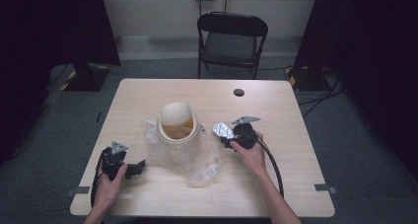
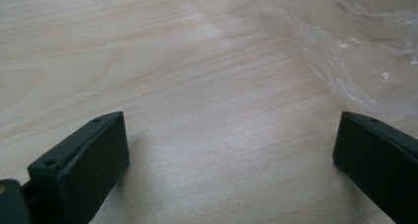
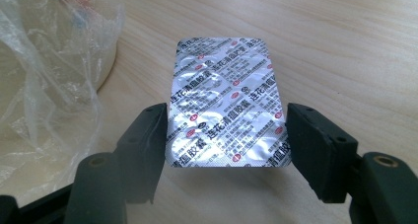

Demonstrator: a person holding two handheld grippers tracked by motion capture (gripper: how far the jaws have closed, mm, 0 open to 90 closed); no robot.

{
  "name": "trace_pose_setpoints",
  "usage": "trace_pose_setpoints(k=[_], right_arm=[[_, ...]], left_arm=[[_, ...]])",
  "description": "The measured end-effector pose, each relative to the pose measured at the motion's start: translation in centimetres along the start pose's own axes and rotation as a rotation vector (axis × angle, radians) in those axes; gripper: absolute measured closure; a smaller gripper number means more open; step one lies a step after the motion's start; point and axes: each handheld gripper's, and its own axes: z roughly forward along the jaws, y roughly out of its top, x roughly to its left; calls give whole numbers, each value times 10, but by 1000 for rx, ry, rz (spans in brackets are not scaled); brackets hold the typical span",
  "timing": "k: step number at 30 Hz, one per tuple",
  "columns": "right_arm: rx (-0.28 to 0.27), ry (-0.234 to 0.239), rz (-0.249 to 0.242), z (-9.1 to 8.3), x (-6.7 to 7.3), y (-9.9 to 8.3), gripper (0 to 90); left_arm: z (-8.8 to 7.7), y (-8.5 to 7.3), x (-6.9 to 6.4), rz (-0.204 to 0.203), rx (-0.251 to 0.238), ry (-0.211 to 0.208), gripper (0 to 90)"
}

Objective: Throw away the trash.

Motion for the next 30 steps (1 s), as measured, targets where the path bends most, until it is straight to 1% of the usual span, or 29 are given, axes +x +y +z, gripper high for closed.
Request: trace_pose_setpoints(k=[3, 5, 6, 9, 11, 14, 21, 28, 30], right_arm=[[-5, 5, 0, -4, 0, 0, 342], [-2, 2, 16, -6, -1, 0, 342], [-9, 6, 23, -8, -2, 0, 342], [-19, 10, 29, -13, -1, 2, 341], [-29, 16, 22, -16, 0, 3, 342], [-41, 25, 27, -21, 1, 4, 342], [-62, 30, 22, -32, 4, 7, 342], [-94, 62, 33, -45, 7, 9, 342], [-99, 64, 27, -50, 9, 10, 342]], left_arm=[[0, 0, 0, 0, 0, 0, 0], [0, 0, 0, 0, 0, 0, 0], [0, 0, 0, 0, 0, 0, 0], [0, 0, 0, 0, 0, 0, 0], [0, 0, 0, 0, 0, 0, 0], [0, 0, 0, 0, 0, 0, 0], [0, 0, 0, 0, 0, 0, 0], [0, 0, 0, 0, 0, 0, 0], [0, 0, 0, 0, 0, 0, 0]])
